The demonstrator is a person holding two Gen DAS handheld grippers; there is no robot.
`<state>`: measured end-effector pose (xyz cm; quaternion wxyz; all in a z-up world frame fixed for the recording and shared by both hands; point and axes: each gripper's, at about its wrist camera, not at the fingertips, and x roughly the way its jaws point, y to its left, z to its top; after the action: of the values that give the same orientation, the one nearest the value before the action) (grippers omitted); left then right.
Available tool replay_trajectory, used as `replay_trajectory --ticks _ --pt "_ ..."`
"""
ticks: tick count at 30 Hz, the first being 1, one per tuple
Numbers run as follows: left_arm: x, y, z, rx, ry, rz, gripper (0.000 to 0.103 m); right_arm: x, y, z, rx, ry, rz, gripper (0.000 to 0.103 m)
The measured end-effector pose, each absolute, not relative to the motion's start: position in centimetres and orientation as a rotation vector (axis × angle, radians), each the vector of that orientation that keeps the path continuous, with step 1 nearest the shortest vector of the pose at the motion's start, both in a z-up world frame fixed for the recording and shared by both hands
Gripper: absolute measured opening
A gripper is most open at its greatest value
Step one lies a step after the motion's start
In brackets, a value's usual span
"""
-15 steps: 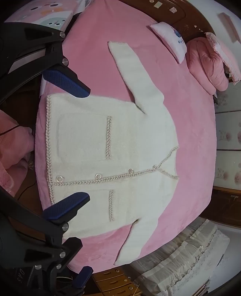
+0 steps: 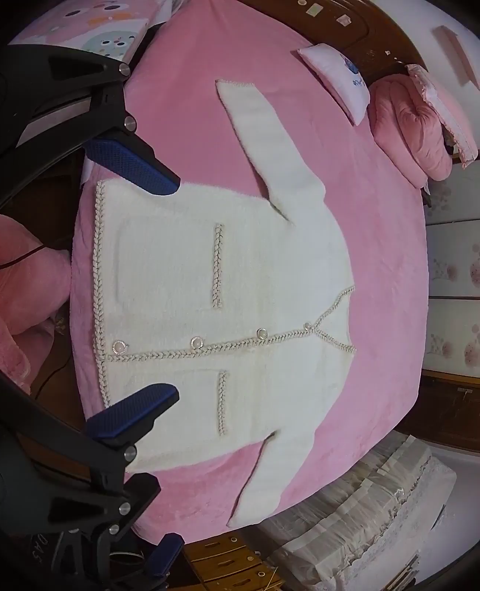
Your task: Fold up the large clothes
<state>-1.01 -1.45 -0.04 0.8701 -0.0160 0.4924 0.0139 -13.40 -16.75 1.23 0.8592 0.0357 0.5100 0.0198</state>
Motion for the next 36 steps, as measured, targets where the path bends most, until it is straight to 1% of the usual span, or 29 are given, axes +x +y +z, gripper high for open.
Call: replay_trajectory --ticks 36 --pt "-1.7 -3.7 1.1 0.001 0.996 0.055 0.101 -13.9 -17.9 2.0 0.044 1.03 0.051 0.103"
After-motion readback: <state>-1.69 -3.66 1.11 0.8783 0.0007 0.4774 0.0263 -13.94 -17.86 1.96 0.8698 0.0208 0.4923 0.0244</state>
